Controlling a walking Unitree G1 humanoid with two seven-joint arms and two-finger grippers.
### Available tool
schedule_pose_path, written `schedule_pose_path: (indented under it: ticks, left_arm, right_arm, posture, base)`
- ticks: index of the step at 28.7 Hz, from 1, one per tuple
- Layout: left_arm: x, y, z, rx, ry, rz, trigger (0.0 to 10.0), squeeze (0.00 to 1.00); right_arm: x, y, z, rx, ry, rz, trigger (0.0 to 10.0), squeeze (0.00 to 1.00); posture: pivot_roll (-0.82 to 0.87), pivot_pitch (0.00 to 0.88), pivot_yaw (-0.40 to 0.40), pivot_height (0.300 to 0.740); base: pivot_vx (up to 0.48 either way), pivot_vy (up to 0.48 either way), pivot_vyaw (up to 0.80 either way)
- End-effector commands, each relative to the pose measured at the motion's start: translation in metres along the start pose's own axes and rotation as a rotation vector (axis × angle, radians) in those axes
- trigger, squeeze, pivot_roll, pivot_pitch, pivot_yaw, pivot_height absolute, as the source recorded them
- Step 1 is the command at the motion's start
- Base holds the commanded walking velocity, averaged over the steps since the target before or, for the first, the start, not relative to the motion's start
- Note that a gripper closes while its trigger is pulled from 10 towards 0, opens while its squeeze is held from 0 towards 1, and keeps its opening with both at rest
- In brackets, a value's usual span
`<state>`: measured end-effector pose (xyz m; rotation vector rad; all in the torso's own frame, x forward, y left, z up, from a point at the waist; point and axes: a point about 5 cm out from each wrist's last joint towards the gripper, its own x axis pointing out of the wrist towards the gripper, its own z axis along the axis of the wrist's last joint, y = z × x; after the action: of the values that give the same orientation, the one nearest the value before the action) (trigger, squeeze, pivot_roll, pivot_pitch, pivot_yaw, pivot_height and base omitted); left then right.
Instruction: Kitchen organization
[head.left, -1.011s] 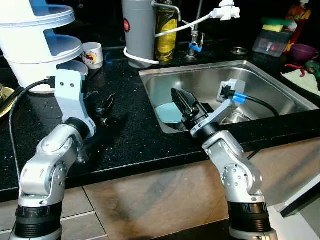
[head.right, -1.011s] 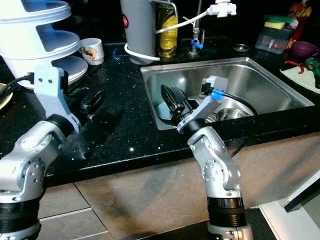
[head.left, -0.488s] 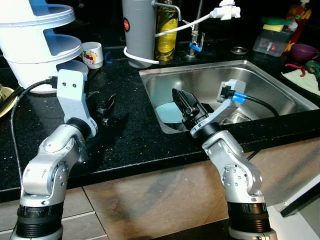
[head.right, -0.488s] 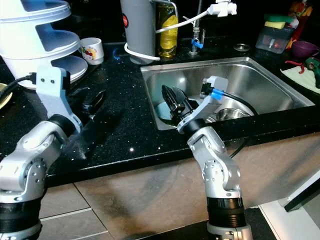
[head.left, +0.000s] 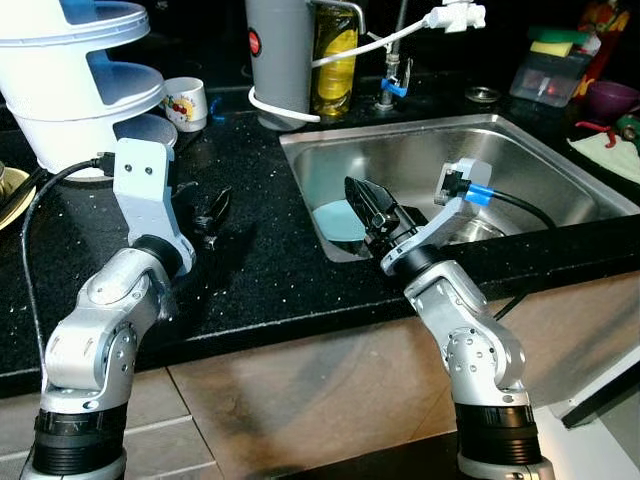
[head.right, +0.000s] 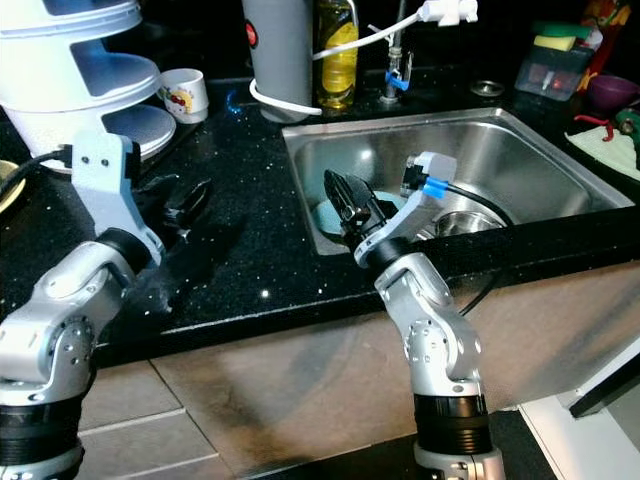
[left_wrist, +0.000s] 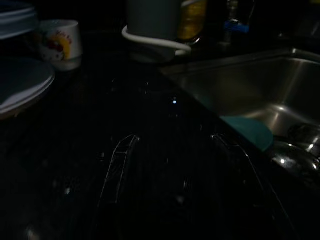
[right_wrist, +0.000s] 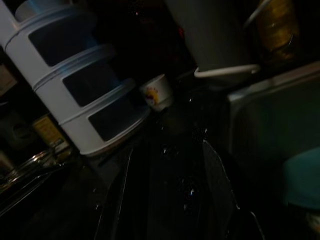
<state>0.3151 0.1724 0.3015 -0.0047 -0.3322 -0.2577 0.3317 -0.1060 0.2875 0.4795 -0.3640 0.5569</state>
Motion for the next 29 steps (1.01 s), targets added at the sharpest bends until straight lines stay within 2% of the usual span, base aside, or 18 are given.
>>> schedule_pose_path:
  ticks: [1,18,29]
  left_arm:
    - [-0.0001,-0.0002,0.0008,0.007,0.000,-0.001,10.0,0.00]
    - [-0.0012,0.0032,-0.0009,0.005,0.010,0.016,10.0,0.00]
    - [-0.0045,0.0091,-0.0062,-0.007,0.043,0.056,10.0,0.00]
  right_arm:
    - [-0.0011,0.0022,0.0031,0.001,-0.011,0.006,10.0,0.00]
    - [-0.0009,0.0021,0.0041,0.001,-0.004,0.006,10.0,0.00]
    - [0.0005,0.0027,0.0038,0.004,0.008,0.014,10.0,0.00]
  posture:
    - [0.03,0.197,-0.019,0.740]
    - [0.03,0.204,-0.024,0.740]
    - [0.03,0.214,-0.038,0.740]
  base:
    - [-0.368,0.000,0.00]
    - [-0.328,0.000,0.00]
    - [0.000,0.000,0.00]
